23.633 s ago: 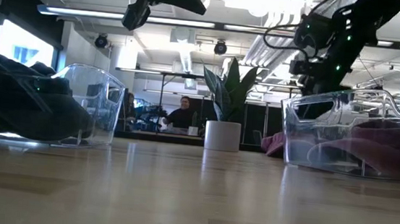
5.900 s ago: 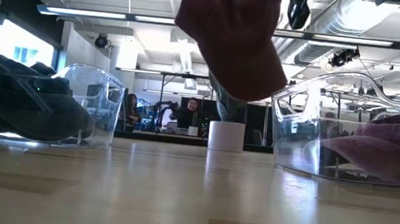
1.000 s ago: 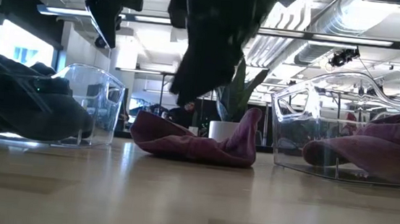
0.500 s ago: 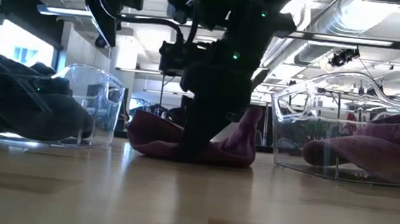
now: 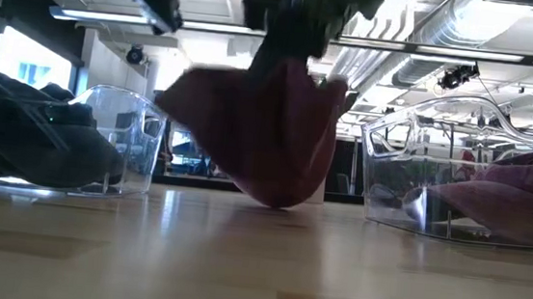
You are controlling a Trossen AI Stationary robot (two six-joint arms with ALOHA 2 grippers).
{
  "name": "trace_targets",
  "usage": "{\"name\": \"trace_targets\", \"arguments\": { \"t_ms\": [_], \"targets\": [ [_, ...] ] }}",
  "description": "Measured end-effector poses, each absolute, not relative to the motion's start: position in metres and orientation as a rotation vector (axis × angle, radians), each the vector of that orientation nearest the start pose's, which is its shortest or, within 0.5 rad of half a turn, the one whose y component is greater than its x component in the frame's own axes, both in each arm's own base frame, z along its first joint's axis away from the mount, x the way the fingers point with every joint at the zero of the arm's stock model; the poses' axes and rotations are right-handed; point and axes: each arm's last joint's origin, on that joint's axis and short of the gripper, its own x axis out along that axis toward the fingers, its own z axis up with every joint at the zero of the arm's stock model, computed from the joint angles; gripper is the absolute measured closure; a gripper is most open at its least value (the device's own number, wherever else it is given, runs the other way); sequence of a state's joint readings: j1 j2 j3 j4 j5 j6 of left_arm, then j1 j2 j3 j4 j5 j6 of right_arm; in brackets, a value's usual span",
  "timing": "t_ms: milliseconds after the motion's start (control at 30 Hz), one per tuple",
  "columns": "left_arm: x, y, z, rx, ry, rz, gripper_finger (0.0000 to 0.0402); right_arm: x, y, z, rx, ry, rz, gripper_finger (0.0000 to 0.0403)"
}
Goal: Pick & Place hat
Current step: Put the red cap into the right transparent bin
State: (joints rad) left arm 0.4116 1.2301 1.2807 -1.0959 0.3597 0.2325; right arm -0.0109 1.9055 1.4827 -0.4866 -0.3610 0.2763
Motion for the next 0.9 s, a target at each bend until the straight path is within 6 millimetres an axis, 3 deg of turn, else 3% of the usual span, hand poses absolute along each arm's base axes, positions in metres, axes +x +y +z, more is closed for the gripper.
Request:
{"name": "trace_targets", "arguments": {
  "t_ms": [167,333,433,533,767,900],
  "targets": [
    [0.212,0.071,0.363,-0.103,0.735,-0.146,0.0392,0.393,-0.02,0.283,0.534,0.804,0.214,0.0394],
    [0.222,0.06,0.383,-0.009,0.516,-0.222,0.039,0.383,-0.033,0.303,0.588,0.739,0.208,0.0385],
    [0.228,0.055,0.387,0.061,0.433,-0.309,0.0369,0.378,-0.033,0.315,0.589,0.695,0.237,0.0391],
    [0.238,0.046,0.388,0.138,0.38,-0.408,0.0318,0.376,-0.032,0.319,0.593,0.69,0.26,0.0395],
    [0.257,0.034,0.371,0.277,0.436,-0.456,0.0159,0.373,-0.031,0.325,0.592,0.669,0.286,0.0387],
    [0.268,0.026,0.36,0.356,0.517,-0.407,0.0104,0.374,-0.031,0.327,0.6,0.65,0.308,0.0391]
  ]
}}
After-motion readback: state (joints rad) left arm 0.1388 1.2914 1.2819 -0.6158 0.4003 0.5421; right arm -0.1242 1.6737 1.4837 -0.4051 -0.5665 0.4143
